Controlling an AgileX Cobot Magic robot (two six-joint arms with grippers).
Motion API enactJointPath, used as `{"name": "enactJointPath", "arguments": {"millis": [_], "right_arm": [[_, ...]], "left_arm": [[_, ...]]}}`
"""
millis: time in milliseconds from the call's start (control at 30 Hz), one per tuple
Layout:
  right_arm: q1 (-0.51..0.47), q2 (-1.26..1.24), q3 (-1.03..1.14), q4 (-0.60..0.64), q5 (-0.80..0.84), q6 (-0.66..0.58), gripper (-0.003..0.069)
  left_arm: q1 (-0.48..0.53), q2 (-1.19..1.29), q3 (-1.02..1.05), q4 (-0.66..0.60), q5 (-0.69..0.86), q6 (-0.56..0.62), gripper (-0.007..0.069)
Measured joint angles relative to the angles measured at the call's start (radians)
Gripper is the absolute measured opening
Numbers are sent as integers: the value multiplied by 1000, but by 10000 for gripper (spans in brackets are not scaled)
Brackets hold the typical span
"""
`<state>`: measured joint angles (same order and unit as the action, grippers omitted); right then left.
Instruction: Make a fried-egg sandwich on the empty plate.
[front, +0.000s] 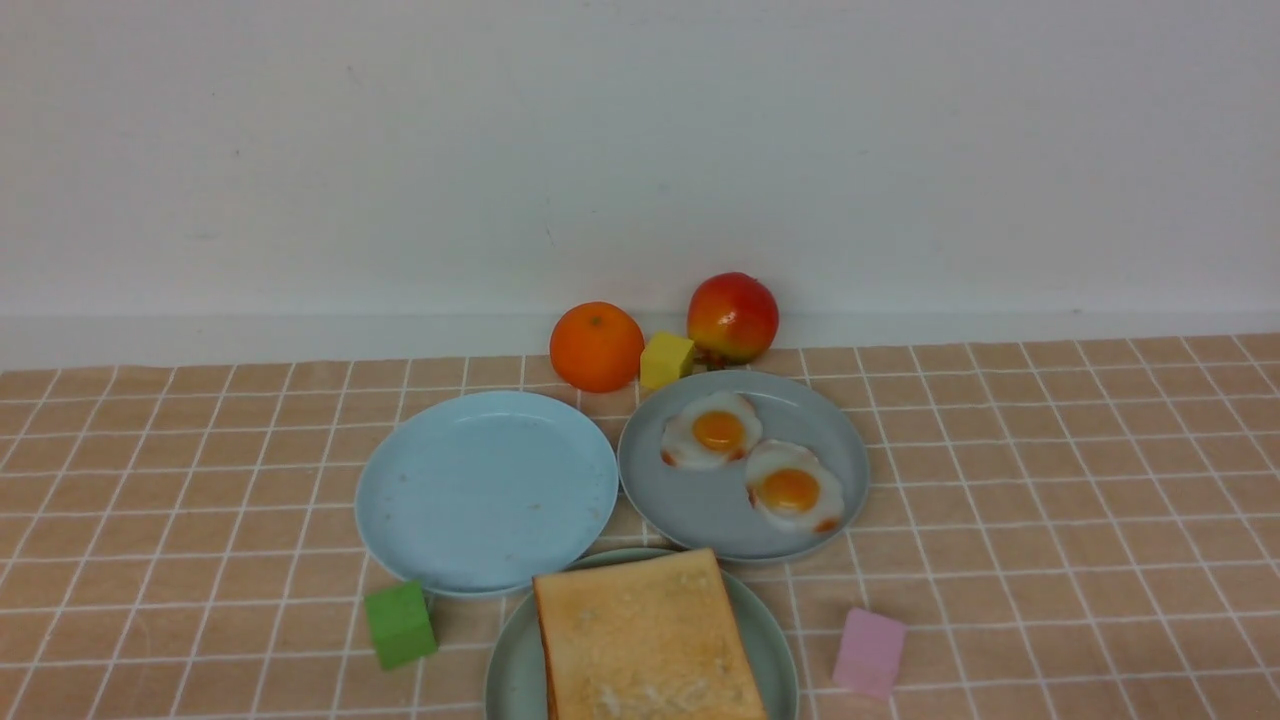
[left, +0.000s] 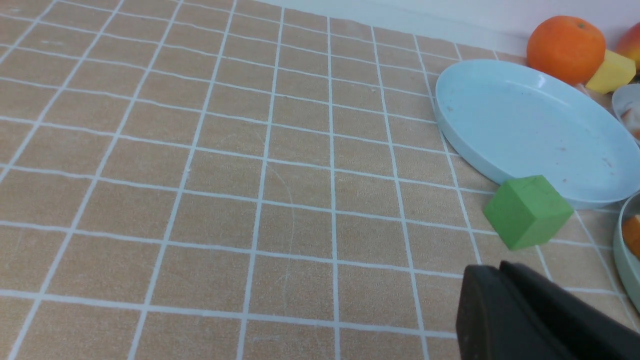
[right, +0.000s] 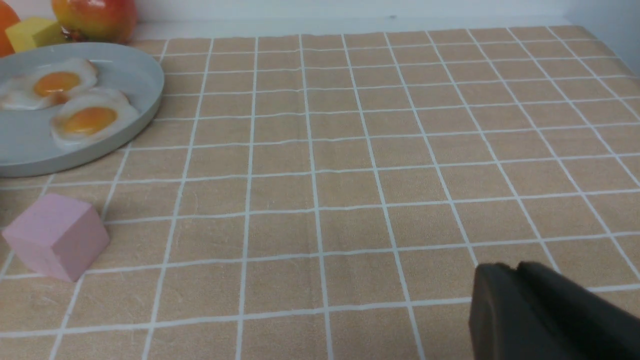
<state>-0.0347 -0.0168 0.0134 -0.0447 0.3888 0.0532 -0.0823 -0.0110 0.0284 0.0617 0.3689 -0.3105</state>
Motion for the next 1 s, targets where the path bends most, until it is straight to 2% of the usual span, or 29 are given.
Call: {"name": "enactJointPath", "arguments": {"millis": [1000], "right_arm": [[0, 0, 0, 0, 0, 0, 109]], "left_arm": [[0, 0, 0, 0, 0, 0, 57]]}}
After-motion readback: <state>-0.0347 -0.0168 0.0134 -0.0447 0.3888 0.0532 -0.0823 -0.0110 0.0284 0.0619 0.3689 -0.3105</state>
